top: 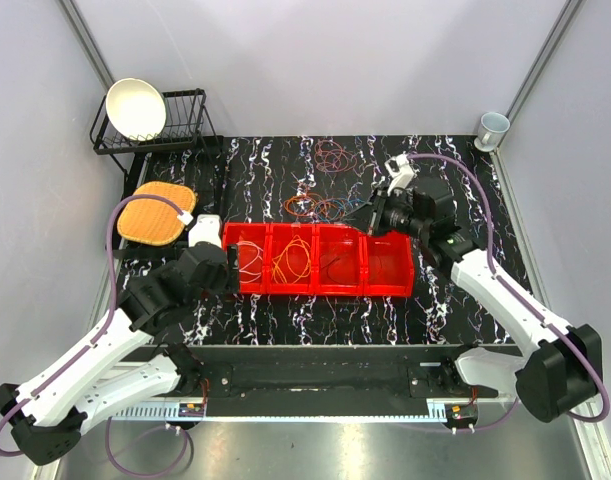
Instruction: Untangle the cables
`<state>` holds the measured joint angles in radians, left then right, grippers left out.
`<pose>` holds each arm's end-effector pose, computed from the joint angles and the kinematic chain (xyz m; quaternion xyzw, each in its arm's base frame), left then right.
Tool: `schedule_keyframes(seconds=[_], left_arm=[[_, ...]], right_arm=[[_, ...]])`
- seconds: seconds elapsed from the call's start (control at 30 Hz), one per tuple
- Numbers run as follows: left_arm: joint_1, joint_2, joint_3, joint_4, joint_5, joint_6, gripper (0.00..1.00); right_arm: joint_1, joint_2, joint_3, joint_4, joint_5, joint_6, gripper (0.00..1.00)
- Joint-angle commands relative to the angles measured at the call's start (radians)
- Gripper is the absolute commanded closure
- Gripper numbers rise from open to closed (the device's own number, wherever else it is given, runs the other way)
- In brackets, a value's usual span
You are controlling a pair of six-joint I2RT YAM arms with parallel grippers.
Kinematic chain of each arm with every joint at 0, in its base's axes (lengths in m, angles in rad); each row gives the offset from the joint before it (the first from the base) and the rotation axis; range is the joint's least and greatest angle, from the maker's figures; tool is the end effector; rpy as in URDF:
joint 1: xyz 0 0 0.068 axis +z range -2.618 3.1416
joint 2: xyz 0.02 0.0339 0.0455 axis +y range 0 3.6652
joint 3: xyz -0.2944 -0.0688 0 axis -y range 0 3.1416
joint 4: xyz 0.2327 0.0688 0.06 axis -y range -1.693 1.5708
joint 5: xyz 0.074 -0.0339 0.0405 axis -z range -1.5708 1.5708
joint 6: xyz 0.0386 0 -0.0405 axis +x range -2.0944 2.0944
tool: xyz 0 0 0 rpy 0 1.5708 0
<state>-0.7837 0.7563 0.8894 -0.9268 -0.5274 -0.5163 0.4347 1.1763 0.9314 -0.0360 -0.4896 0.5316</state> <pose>0.0872 -0.0595 0.3293 0.0212 0.8987 -0.0293 0.4372 0.2200 0.1222 0.3571 -0.1080 0.7815 0.4425 0.4265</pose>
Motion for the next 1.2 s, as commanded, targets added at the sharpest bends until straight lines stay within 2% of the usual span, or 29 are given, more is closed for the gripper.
schedule_keyframes(seconds=[0.0,0.17,0.37,0.6,0.9,1.17], left_arm=[[0.000,-0.002,-0.003,0.034,-0.005,0.005,0.26],[0.001,-0.005,-0.003,0.032,-0.008,0.004,0.26],[0.001,-0.014,-0.004,0.034,-0.008,0.004,0.26],[0.000,-0.009,-0.004,0.032,-0.006,0.004,0.26],[0.000,-0.002,-0.006,0.036,-0.011,0.004,0.26],[0.000,0.015,-0.004,0.032,-0.013,0.006,0.26]], right_arm=[[0.036,0.025,0.000,0.011,-0.001,-0.001,1.00],[0.087,0.063,0.017,-0.053,0.066,-0.025,1.00],[0.090,0.098,0.027,-0.165,0.229,-0.082,1.00],[0.091,0.137,0.035,-0.157,0.331,-0.140,1.00],[0.102,0.267,0.023,-0.074,0.356,-0.150,1.00],[0.131,0.411,0.110,-0.156,0.394,-0.160,1.00]])
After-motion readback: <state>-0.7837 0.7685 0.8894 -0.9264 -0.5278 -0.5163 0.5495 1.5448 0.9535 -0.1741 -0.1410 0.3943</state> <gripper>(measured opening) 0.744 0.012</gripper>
